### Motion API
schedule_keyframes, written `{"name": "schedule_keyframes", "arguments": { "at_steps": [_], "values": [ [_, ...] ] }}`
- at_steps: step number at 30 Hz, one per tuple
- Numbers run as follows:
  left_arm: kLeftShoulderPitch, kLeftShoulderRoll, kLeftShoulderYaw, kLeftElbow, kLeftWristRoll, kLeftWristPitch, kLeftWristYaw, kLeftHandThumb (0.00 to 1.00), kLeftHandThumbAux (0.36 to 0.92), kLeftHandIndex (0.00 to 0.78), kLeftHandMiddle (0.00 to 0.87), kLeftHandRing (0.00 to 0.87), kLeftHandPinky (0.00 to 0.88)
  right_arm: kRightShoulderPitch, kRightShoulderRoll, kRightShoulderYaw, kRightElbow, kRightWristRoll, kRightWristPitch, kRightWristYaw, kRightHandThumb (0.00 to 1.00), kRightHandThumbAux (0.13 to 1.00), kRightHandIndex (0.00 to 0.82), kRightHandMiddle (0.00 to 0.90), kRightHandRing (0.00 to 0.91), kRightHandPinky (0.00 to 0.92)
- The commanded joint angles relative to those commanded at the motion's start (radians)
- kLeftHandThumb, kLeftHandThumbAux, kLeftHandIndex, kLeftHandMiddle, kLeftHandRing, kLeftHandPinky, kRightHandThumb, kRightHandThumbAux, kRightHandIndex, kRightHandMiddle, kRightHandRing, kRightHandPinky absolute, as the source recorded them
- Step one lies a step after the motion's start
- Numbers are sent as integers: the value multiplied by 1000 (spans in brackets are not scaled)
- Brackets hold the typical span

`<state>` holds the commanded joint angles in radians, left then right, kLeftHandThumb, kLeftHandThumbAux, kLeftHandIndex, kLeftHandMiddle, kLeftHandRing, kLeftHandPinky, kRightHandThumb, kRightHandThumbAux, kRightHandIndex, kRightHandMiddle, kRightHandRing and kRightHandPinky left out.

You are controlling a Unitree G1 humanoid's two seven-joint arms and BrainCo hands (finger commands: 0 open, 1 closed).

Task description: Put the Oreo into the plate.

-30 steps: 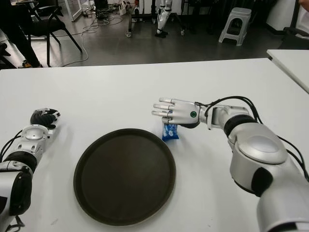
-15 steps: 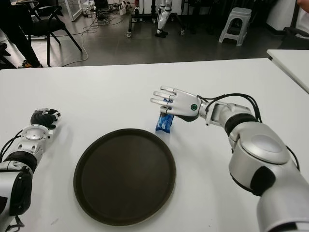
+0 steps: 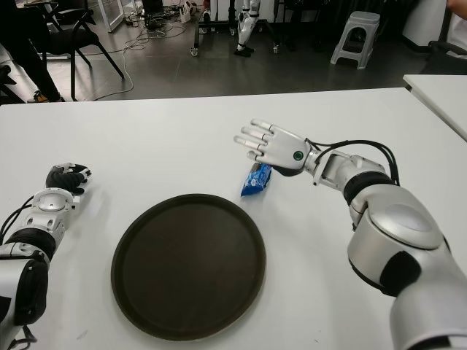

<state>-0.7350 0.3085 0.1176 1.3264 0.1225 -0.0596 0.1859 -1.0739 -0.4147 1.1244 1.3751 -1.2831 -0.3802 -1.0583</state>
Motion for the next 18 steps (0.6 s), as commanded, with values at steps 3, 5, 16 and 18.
{"name": "schedule_keyframes", "arguments": {
  "at_steps": [3, 5, 16, 18],
  "values": [
    [0, 0, 0, 0, 1, -1, 1, 688, 718, 409, 263, 279, 259, 2, 0, -20, -1, 21, -11, 15, 707, 721, 417, 87, 77, 54],
    [0, -1, -1, -1, 1, 0, 1, 688, 718, 410, 257, 279, 259, 3, 0, -36, -2, 36, -19, 28, 708, 721, 418, 84, 74, 57],
    [-3, -2, 0, -2, 0, 5, 3, 687, 718, 411, 233, 238, 197, 4, 2, -62, -8, 54, -35, 27, 710, 719, 418, 80, 68, 66],
    [-3, -2, -1, -2, 0, 5, 0, 687, 719, 411, 240, 244, 196, 4, 2, -65, -9, 56, -41, 29, 709, 720, 417, 79, 66, 66]
  ]
}}
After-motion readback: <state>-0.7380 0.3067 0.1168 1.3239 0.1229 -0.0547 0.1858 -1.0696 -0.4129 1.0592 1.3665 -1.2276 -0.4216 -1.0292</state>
